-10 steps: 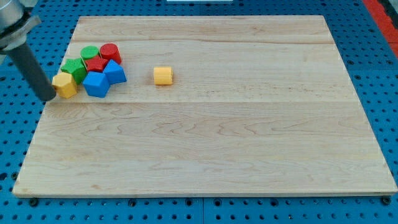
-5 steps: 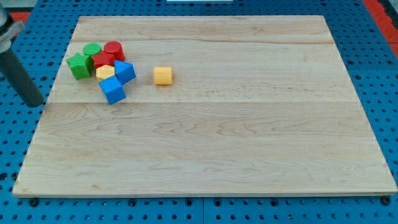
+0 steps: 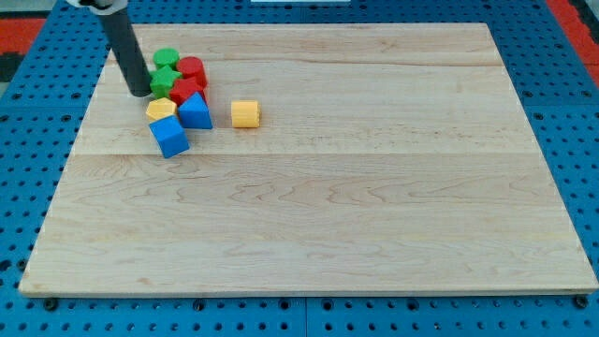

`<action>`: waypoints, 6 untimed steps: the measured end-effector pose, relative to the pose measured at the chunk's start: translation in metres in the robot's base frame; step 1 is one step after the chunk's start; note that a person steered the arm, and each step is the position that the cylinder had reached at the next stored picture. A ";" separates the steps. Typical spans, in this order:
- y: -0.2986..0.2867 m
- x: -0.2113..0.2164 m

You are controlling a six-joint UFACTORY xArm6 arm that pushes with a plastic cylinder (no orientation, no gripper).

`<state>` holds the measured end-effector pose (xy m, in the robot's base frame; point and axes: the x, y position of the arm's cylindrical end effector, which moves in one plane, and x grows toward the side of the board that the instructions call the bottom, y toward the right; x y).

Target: Place the green star to the bottom of the green circle

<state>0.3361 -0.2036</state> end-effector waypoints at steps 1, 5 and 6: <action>-0.018 0.010; 0.051 0.112; 0.001 0.108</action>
<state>0.4440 -0.2030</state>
